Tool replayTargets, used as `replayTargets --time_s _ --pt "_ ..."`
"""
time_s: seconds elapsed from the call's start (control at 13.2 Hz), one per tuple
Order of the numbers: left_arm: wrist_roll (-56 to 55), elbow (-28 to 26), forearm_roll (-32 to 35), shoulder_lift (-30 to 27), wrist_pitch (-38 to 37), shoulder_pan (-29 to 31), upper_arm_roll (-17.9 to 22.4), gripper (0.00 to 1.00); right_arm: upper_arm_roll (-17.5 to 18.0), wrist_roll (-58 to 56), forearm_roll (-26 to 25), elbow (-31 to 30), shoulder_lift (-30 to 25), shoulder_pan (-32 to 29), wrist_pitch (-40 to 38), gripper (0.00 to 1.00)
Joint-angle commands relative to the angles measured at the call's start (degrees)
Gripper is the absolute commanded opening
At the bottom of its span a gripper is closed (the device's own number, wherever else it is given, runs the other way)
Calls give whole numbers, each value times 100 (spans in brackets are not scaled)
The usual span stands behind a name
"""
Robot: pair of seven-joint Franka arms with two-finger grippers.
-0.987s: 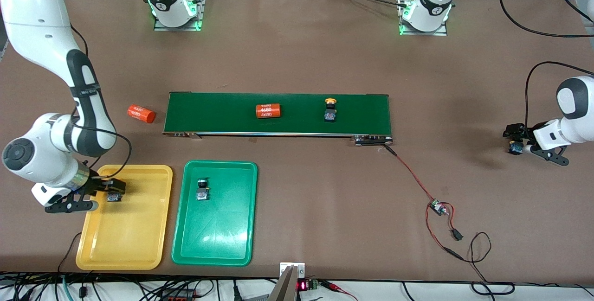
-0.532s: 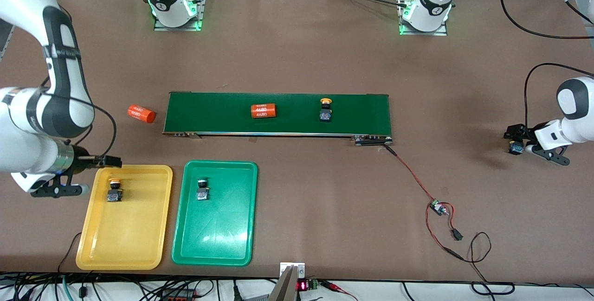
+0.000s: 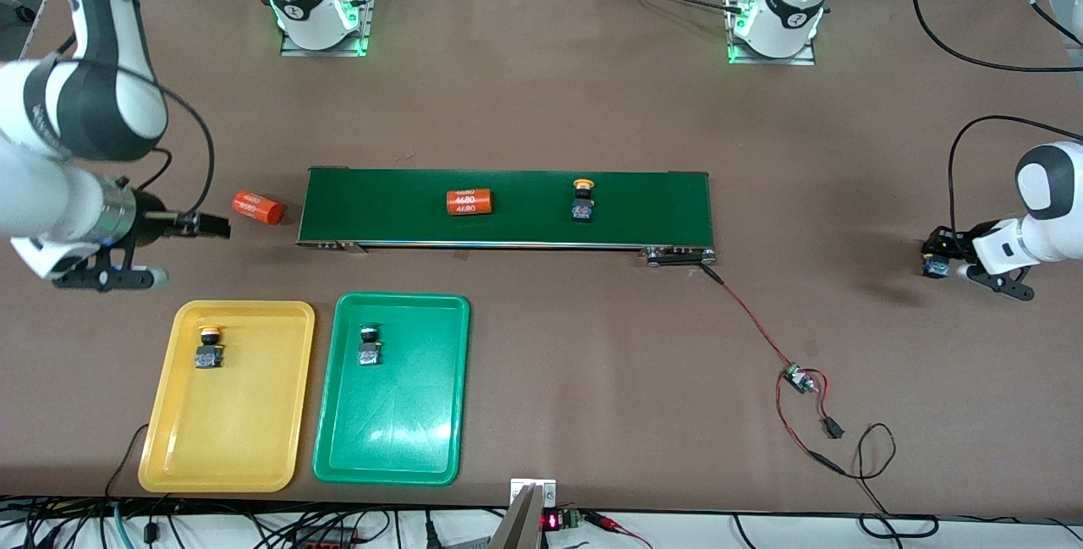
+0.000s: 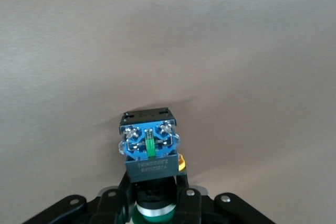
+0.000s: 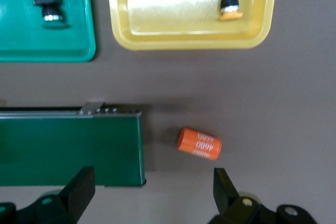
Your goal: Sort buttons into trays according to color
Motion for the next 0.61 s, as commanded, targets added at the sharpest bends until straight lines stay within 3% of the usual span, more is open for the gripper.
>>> replayTargets --time_s 0.0,0.38,0.53 --pt "-213 -29 45 -524 -634 -70 -222 0 -1 347 4 -873 -593 164 279 100" --pt "-1046 -12 -490 -1403 -2181 -148 -1232 0 -1 347 21 -901 -769 340 270 100" --pt "-1319 -55 -1165 -1710 -2560 -603 -1286 0 -1 339 21 -901 -787 314 287 100"
